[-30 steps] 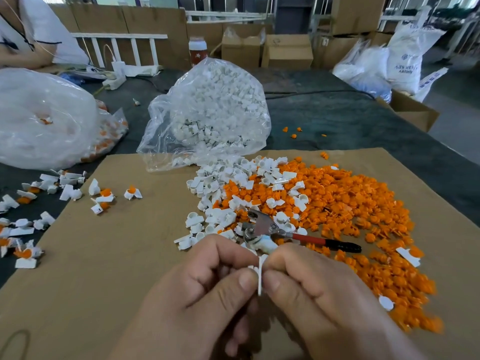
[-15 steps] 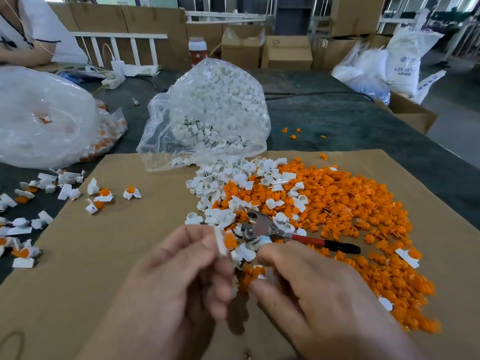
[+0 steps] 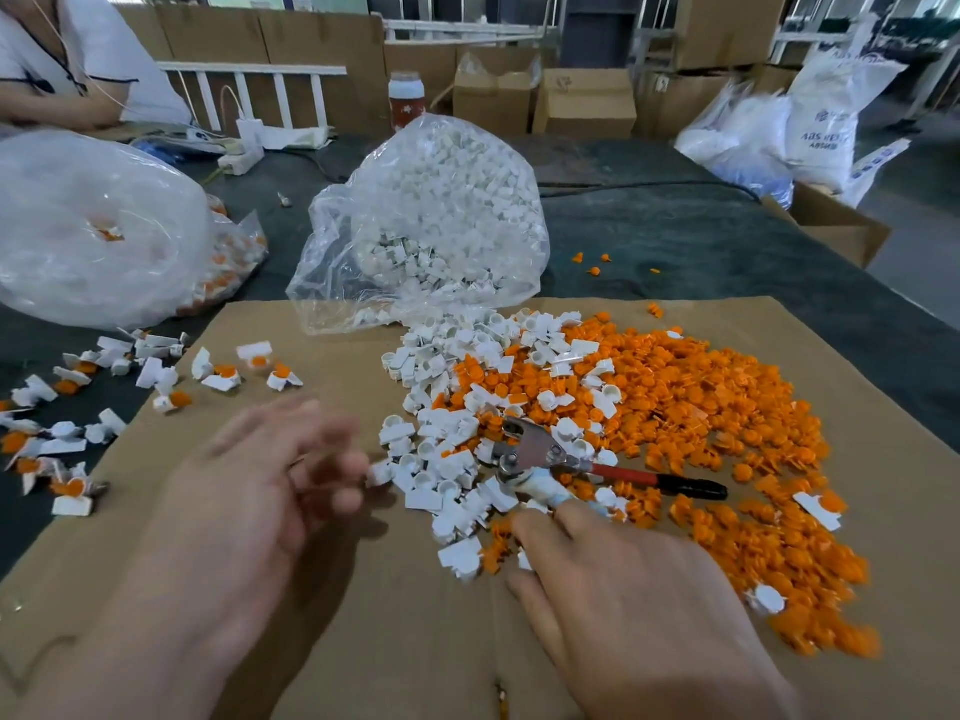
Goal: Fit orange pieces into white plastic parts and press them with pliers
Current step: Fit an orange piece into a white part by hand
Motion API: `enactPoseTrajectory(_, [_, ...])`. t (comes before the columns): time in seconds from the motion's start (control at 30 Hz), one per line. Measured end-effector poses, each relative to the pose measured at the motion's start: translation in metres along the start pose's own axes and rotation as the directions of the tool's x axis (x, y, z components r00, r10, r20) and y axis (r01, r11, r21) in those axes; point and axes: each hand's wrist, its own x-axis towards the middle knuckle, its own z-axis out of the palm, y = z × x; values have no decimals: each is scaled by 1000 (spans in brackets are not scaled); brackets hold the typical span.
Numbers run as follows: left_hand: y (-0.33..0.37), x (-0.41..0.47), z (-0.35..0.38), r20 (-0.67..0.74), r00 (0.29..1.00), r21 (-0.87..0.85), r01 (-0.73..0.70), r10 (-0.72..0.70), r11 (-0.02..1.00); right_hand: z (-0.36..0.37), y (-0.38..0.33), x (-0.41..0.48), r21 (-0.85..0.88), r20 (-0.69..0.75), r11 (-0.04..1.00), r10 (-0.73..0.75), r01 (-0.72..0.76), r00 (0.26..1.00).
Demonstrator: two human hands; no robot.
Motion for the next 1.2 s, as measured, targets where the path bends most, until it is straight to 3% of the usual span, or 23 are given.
enactPoseTrajectory(0.03, [-1,-1,2,-33,996,249,-71,82,966,-1,0,-1,1,1,1000,7,-7,1000])
enactPoseTrajectory(0.07, [-2,-4,3,17,986,507,-153,168,848,-2,0,-1,6,6,1000,15,-15,1000])
enactPoseTrajectory(0.13, [-5,-12,3,144,956,814,-262,256,519,-5,-1,-2,9,24,1000,21,-21,999])
enactPoseTrajectory(0.3, [-3,-21,8,270,953,928,-296,138,227,-9,-2,-2,-4,53,1000,18,-18,998])
enactPoseTrajectory(0.37, [-6,-23,10,320,943,931,-330,90,153,-8,-2,-2,5,40,1000,13,-13,999])
enactPoseTrajectory(0.47, [-14,-29,17,425,896,898,-435,130,60,-7,-3,-3,31,10,999,9,-10,1000])
enactPoseTrajectory(0.6, [-20,-33,25,527,808,813,-569,264,118,-4,-1,-4,127,-92,992,9,3,996])
enactPoseTrajectory(0.7, [-21,-36,29,552,776,776,-612,305,154,-3,3,-5,308,-168,951,76,-21,983])
enactPoseTrajectory(0.77, [-21,-36,30,544,774,767,-615,324,184,-2,4,-6,493,-200,869,164,-45,966])
enactPoseTrajectory(0.83, [-21,-36,30,511,781,755,-607,359,247,0,7,-5,716,-131,695,228,-67,965])
enactPoseTrajectory(0.93, [-16,-41,32,465,798,694,-598,384,401,0,10,-5,948,8,310,178,-64,984])
enactPoseTrajectory(1.0, [-11,-46,34,463,824,604,-563,327,564,0,13,-4,984,11,174,120,-32,993])
enactPoseTrajectory(1.1, [-11,-49,37,516,847,411,-372,124,833,2,14,-3,994,-20,111,44,15,999])
enactPoseTrajectory(1.2, [-16,-45,37,486,873,293,-216,49,932,3,11,-4,992,-49,115,18,47,999])
